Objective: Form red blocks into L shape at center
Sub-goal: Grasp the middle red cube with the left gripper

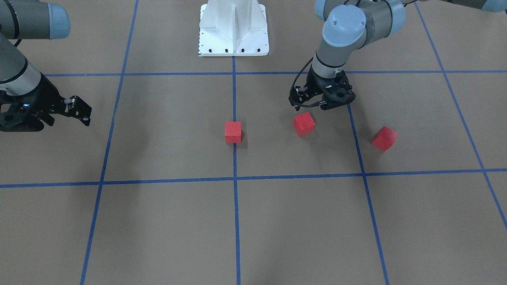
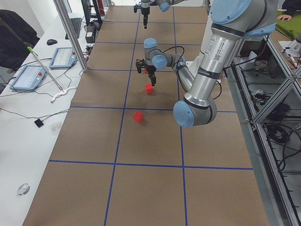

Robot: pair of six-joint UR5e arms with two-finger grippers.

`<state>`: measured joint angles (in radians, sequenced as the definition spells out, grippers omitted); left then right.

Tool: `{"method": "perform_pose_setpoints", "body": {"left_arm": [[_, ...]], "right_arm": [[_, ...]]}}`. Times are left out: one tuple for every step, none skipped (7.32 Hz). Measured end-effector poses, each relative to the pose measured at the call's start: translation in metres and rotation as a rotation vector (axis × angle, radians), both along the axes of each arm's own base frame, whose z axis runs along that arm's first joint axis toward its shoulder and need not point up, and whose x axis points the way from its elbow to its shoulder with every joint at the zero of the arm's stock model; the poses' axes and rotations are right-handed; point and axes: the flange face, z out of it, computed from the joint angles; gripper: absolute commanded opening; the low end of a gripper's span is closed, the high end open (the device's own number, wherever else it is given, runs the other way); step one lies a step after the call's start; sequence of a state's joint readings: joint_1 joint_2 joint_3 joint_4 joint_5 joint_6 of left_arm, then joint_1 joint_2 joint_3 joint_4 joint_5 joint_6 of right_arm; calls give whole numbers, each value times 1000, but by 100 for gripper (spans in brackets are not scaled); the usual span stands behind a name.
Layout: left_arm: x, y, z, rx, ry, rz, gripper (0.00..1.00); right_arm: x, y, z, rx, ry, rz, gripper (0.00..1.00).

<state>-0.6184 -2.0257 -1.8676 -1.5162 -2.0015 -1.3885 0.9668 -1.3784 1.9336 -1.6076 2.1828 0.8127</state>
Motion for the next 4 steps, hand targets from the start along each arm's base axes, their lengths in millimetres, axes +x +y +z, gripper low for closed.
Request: {"method": "perform_pose_setpoints", "body": {"left_arm": [[12,-4,4,4,2,7,100],[22,-8,11,10,9,12,100],[29,-11,16,17,15,15,100],[33,-14,22,20,15,18,100]], "right_arm": [[0,0,0,0,0,0,100],[-1,-1,0,0,-1,0,100],[-1,-1,0,-1,0,0,100],[-2,-1,0,-2,0,1,100]]}}
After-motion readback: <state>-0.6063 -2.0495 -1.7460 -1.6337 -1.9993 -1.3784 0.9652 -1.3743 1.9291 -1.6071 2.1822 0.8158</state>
